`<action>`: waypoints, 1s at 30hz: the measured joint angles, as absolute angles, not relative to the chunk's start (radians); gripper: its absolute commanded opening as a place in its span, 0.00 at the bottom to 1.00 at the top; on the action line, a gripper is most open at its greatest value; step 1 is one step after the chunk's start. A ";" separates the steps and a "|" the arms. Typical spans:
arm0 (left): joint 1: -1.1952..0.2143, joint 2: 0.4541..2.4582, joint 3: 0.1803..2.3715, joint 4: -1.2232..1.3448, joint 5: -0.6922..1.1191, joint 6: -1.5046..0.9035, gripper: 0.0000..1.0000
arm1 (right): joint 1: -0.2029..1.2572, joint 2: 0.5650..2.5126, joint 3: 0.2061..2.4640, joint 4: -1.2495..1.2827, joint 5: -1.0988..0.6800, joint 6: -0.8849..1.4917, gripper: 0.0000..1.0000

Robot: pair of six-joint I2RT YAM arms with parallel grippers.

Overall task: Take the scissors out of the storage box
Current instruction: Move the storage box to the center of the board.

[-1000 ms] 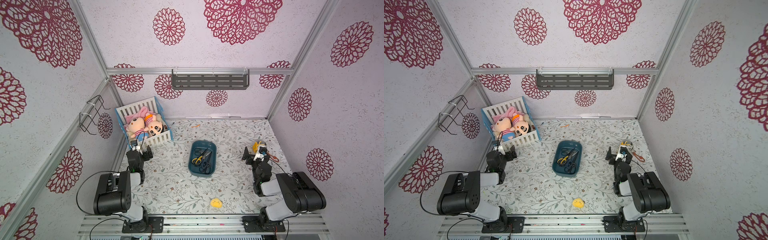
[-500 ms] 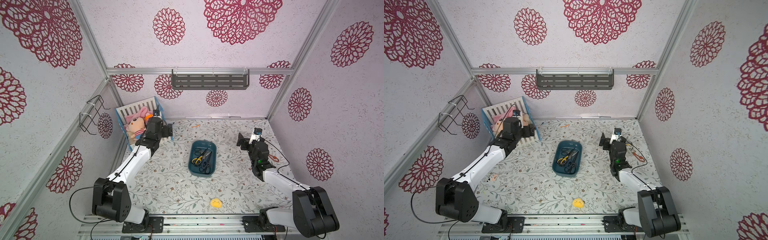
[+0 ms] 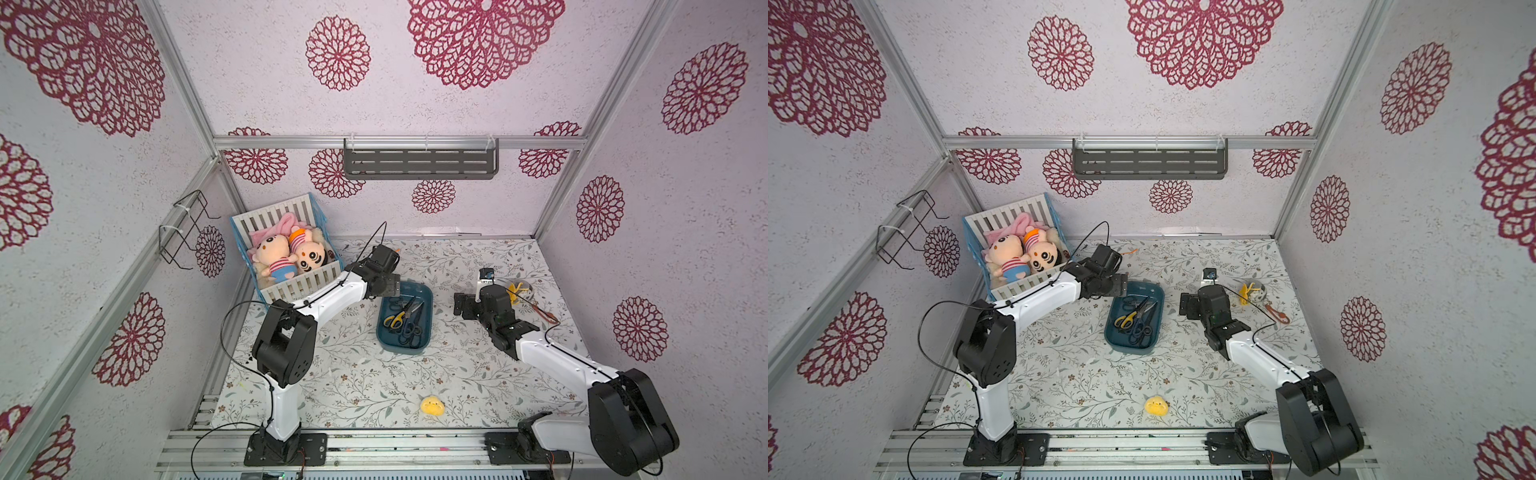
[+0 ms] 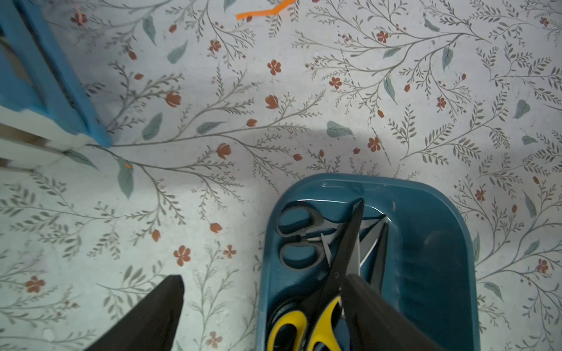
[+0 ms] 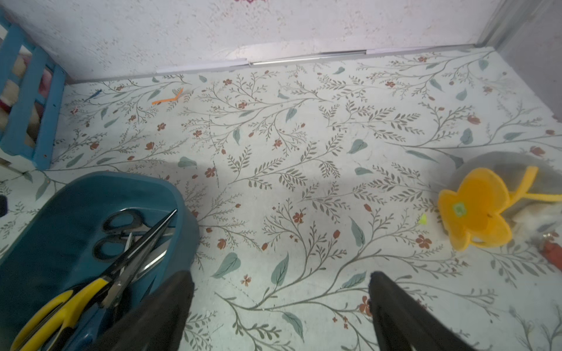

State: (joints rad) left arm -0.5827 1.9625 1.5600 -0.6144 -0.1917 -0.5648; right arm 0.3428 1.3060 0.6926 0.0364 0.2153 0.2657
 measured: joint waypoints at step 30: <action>-0.540 2.092 1.619 -0.683 -0.067 -0.688 0.00 | 0.415 1.449 0.933 -0.081 0.186 0.246 0.89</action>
